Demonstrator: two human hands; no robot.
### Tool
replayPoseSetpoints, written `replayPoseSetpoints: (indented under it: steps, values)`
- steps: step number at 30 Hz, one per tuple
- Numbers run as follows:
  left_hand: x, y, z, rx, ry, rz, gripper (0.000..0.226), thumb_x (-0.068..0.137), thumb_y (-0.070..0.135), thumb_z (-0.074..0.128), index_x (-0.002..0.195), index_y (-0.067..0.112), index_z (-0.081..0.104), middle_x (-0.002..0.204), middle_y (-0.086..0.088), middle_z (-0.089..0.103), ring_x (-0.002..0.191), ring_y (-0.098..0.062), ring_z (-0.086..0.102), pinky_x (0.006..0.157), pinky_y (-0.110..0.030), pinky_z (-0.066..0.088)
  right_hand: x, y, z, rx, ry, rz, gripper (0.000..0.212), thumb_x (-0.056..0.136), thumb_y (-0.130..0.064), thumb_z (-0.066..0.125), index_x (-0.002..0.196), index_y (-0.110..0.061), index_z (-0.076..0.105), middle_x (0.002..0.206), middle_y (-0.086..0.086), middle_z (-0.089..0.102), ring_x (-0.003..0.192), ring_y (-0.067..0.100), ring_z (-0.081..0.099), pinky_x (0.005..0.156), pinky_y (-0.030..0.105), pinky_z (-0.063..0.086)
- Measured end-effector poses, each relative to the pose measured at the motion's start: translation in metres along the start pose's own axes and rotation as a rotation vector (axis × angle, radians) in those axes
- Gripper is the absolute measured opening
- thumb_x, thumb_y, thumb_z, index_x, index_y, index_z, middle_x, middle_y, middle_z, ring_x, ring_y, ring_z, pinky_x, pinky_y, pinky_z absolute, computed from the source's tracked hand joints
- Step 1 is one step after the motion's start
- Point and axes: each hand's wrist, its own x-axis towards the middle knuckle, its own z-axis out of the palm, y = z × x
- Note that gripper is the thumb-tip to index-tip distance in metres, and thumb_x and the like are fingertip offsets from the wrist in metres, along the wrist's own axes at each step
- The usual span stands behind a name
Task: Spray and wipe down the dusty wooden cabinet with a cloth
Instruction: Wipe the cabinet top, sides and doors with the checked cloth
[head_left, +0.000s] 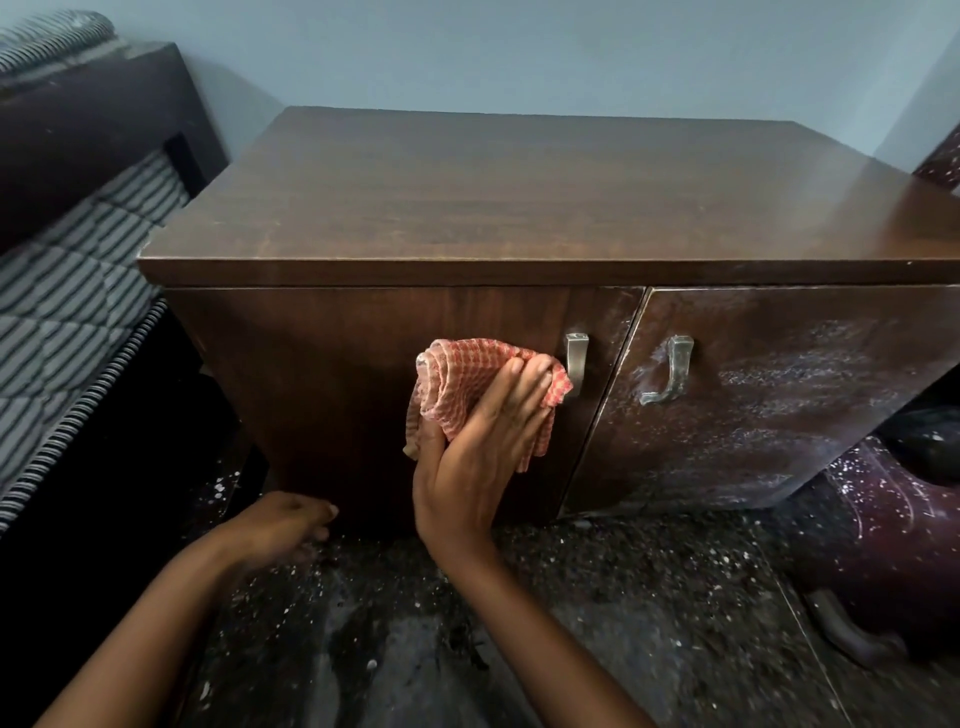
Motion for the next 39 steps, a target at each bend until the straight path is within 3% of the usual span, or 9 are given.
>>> replayPoseSetpoints:
  steps: [8, 11, 16, 18, 21, 26, 29, 33, 39]
  values:
    - [-0.003, 0.002, 0.005, 0.036, 0.043, 0.058, 0.035, 0.095, 0.012, 0.043, 0.126, -0.005, 0.050, 0.097, -0.013, 0.056, 0.068, -0.018, 0.051, 0.033, -0.010, 0.041, 0.013, -0.011, 0.001, 0.107, 0.058, -0.067, 0.062, 0.098, -0.042, 0.024, 0.146, -0.006, 0.011, 0.157, 0.007, -0.016, 0.145, 0.035, -0.007, 0.116, 0.050, -0.007]
    - [-0.003, 0.004, 0.006, 0.077, 0.022, 0.072, 0.035, 0.095, 0.011, 0.043, 0.125, -0.006, 0.050, 0.106, -0.014, 0.053, 0.068, -0.015, 0.050, 0.033, -0.011, 0.041, 0.012, 0.002, -0.004, 0.046, 0.087, -0.122, 0.050, 0.097, -0.025, 0.031, 0.143, -0.007, 0.022, 0.157, 0.012, 0.004, 0.145, 0.034, 0.008, 0.116, 0.048, 0.011]
    - [-0.002, 0.013, 0.011, 0.152, -0.014, 0.122, 0.031, 0.094, 0.013, 0.048, 0.120, -0.001, 0.056, 0.093, -0.008, 0.060, 0.094, -0.030, 0.059, 0.082, -0.042, 0.051, 0.008, 0.044, -0.020, -0.068, 0.145, -0.358, 0.026, 0.101, -0.028, 0.039, 0.118, -0.013, 0.052, 0.128, 0.012, 0.043, 0.113, 0.028, 0.042, 0.087, 0.046, 0.048]
    - [-0.004, 0.021, 0.021, 0.183, -0.067, 0.151, 0.030, 0.094, 0.016, 0.048, 0.120, 0.005, 0.057, 0.101, -0.008, 0.061, 0.099, -0.029, 0.061, 0.088, -0.041, 0.052, 0.004, 0.047, -0.028, -0.036, 0.096, -0.371, 0.026, 0.100, -0.032, 0.042, 0.113, -0.012, 0.053, 0.123, 0.010, 0.043, 0.109, 0.027, 0.043, 0.086, 0.045, 0.048]
    - [-0.007, 0.034, 0.040, 0.230, -0.132, 0.186, 0.024, 0.095, 0.015, 0.044, 0.116, 0.012, 0.056, 0.103, -0.004, 0.057, 0.080, -0.009, 0.056, 0.062, -0.013, 0.048, -0.002, 0.039, -0.058, 0.132, 0.107, -0.286, 0.017, 0.098, -0.012, 0.045, 0.109, -0.007, 0.058, 0.120, 0.010, 0.044, 0.111, 0.023, 0.042, 0.095, 0.038, 0.043]
    - [-0.010, 0.041, 0.055, 0.253, -0.192, 0.192, 0.026, 0.095, 0.015, 0.046, 0.118, 0.011, 0.055, 0.108, -0.002, 0.060, 0.087, -0.008, 0.055, 0.068, -0.015, 0.048, 0.046, 0.015, -0.114, 0.286, 0.283, -0.075, 0.020, 0.086, -0.007, 0.054, 0.105, -0.003, 0.055, 0.109, 0.008, 0.048, 0.100, 0.025, 0.049, 0.090, 0.034, 0.042]
    - [-0.014, 0.047, 0.056, 0.269, -0.213, 0.184, 0.029, 0.096, 0.020, 0.044, 0.123, 0.013, 0.052, 0.093, 0.007, 0.054, 0.078, -0.001, 0.051, 0.052, -0.008, 0.040, 0.076, 0.016, -0.120, 0.191, 0.305, 0.003, 0.018, 0.084, -0.008, 0.059, 0.101, -0.001, 0.057, 0.100, 0.008, 0.052, 0.095, 0.020, 0.047, 0.084, 0.041, 0.043]
    - [-0.013, 0.044, 0.053, 0.265, -0.220, 0.200, 0.031, 0.094, 0.019, 0.047, 0.123, 0.009, 0.054, 0.095, 0.004, 0.057, 0.102, -0.013, 0.056, 0.076, -0.019, 0.046, 0.081, 0.016, -0.110, 0.085, 0.280, -0.025, 0.020, 0.084, -0.005, 0.056, 0.102, -0.001, 0.060, 0.096, 0.011, 0.052, 0.090, 0.029, 0.055, 0.076, 0.042, 0.048]
    - [-0.014, 0.043, 0.046, 0.228, -0.193, 0.231, 0.029, 0.094, 0.016, 0.047, 0.121, 0.006, 0.055, 0.093, 0.004, 0.056, 0.102, -0.014, 0.053, 0.075, -0.018, 0.045, 0.049, 0.043, -0.092, 0.013, 0.180, 0.060, 0.014, 0.082, 0.003, 0.052, 0.095, 0.000, 0.059, 0.096, 0.011, 0.051, 0.090, 0.029, 0.058, 0.072, 0.023, 0.041]
